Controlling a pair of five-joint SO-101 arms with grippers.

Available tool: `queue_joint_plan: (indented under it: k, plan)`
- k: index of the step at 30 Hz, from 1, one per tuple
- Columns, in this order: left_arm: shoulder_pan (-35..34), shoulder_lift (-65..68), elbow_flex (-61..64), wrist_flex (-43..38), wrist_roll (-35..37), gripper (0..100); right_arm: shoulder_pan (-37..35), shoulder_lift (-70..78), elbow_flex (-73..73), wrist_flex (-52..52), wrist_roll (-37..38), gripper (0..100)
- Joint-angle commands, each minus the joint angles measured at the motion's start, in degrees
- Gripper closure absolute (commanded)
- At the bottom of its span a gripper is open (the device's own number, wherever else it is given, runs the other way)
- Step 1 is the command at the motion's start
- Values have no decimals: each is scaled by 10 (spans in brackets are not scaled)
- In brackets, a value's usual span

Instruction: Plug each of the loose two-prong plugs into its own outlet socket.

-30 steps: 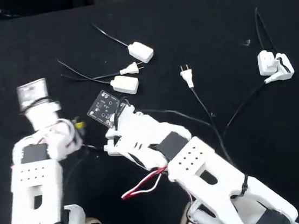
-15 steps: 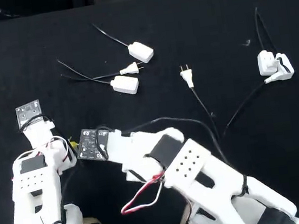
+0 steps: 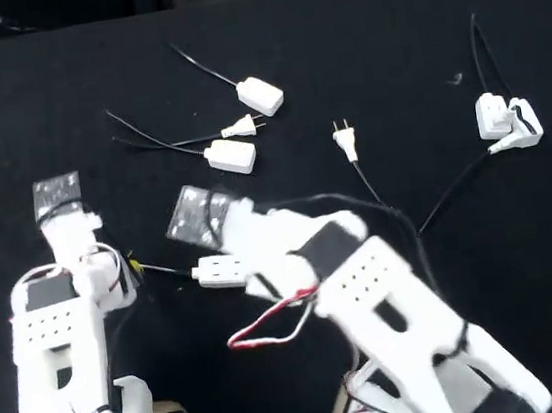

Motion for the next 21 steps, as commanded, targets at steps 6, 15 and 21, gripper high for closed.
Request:
queue_joint_plan:
  k: [6,15,21]
  plan:
    - [164,-3,-59,79,-298,784,213,-97,-71,87,42,988]
    - [283,-2,-41,37,-332,688,339,-103,-67,151,87,988]
    - [296,6,38,-101,-345,688,357,-104,-68,159,94,988]
